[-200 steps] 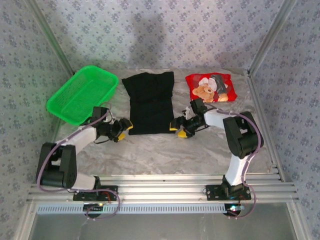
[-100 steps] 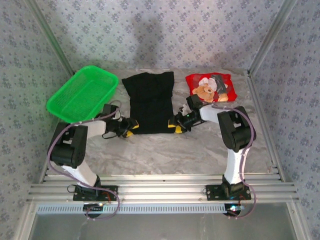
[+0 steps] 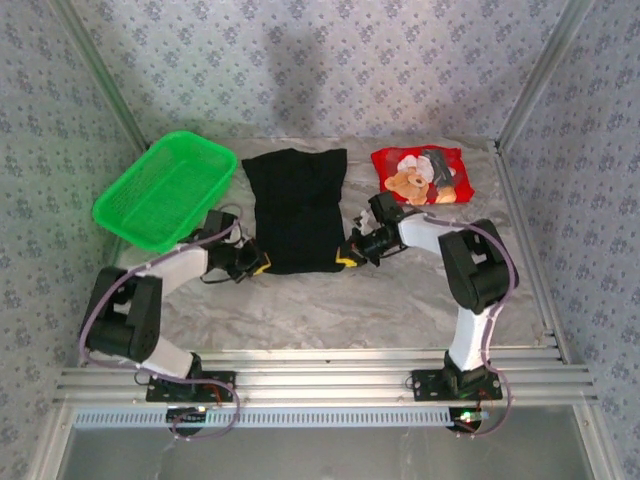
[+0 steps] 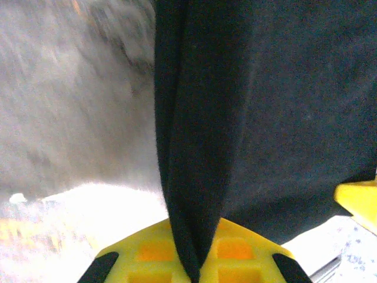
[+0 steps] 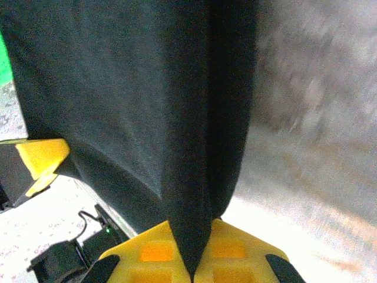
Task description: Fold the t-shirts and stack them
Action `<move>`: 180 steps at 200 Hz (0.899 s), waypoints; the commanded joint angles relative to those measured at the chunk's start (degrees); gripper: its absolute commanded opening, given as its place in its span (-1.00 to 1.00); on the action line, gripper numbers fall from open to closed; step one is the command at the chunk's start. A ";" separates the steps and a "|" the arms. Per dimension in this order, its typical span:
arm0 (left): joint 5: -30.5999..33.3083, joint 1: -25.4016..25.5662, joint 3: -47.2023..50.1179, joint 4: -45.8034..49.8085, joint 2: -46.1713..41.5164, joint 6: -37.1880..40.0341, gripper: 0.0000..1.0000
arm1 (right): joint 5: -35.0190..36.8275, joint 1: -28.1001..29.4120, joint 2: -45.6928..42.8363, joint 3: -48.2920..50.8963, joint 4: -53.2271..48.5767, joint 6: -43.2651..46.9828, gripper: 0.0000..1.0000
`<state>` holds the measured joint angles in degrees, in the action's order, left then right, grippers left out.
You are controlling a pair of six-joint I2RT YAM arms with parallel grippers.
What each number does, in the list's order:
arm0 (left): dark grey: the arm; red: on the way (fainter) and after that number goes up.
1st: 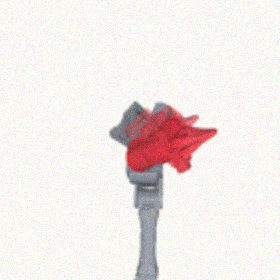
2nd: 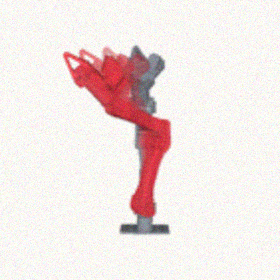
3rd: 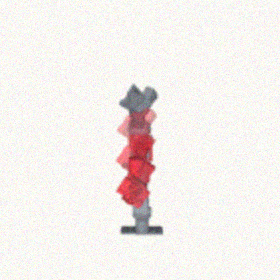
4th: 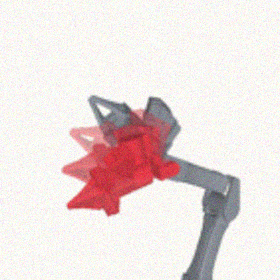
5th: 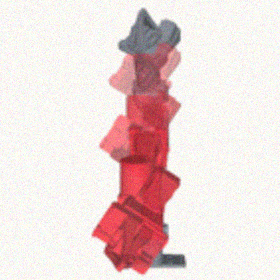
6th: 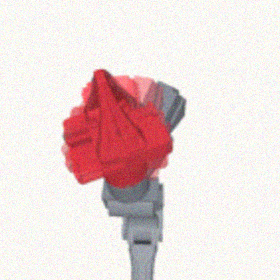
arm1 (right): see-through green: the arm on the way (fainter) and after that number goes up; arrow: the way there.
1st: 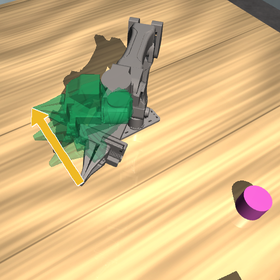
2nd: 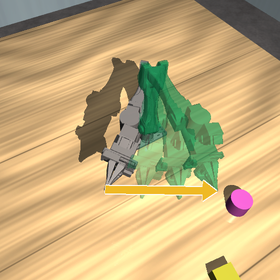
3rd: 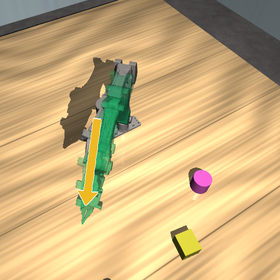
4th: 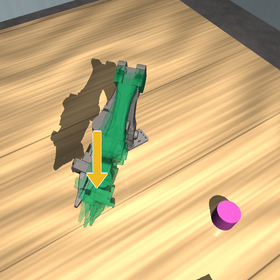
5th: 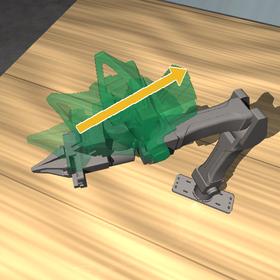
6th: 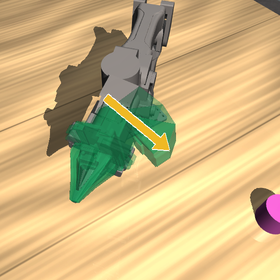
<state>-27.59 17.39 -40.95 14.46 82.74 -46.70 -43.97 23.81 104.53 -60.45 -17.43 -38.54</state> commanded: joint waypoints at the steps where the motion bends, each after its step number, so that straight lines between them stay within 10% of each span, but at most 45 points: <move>1: 3.84 3.32 4.83 7.63 -7.89 -1.89 -1.00 | 1.00 1.79 -7.11 5.21 -3.07 -2.28 -1.00; 104: 6.59 10.34 18.43 34.81 -58.54 -21.14 -1.00 | 12.46 22.80 -35.28 22.65 -5.93 -23.94 -1.00; 180: 7.64 9.42 -2.39 37.13 -44.17 -12.33 -1.00 | 14.07 20.44 -35.07 6.29 -19.01 -19.00 -1.00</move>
<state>-21.61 28.36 -35.66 49.84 32.82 -62.15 -31.29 46.98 67.99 -46.72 -28.29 -60.77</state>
